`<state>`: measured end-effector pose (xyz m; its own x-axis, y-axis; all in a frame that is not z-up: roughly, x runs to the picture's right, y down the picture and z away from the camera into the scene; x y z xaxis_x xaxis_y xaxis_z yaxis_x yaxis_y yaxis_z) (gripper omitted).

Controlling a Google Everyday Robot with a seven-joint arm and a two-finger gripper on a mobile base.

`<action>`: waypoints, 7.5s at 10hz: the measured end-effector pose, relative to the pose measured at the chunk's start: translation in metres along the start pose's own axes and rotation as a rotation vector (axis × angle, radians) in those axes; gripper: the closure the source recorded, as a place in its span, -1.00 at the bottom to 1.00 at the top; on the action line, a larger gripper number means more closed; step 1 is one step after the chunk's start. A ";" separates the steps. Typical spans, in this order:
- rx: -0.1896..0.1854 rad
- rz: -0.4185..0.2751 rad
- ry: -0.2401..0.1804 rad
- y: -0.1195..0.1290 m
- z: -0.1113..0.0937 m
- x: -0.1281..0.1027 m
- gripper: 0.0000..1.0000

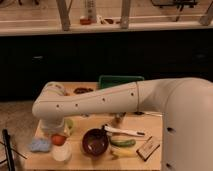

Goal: Place apple in paper cup

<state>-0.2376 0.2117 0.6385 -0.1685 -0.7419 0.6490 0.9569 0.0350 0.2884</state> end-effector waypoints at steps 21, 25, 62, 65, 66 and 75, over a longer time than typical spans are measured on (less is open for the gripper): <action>-0.020 -0.110 -0.079 0.000 0.002 -0.032 -0.60; -0.020 -0.111 -0.078 0.001 0.000 -0.031 -0.60; -0.007 -0.166 -0.078 0.005 -0.006 -0.024 -0.60; -0.007 -0.166 -0.078 0.005 -0.006 -0.024 -0.60; -0.007 -0.166 -0.078 0.005 -0.006 -0.024 -0.60; -0.007 -0.166 -0.078 0.005 -0.006 -0.024 -0.60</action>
<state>-0.2274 0.2255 0.6204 -0.3422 -0.6827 0.6456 0.9158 -0.0887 0.3916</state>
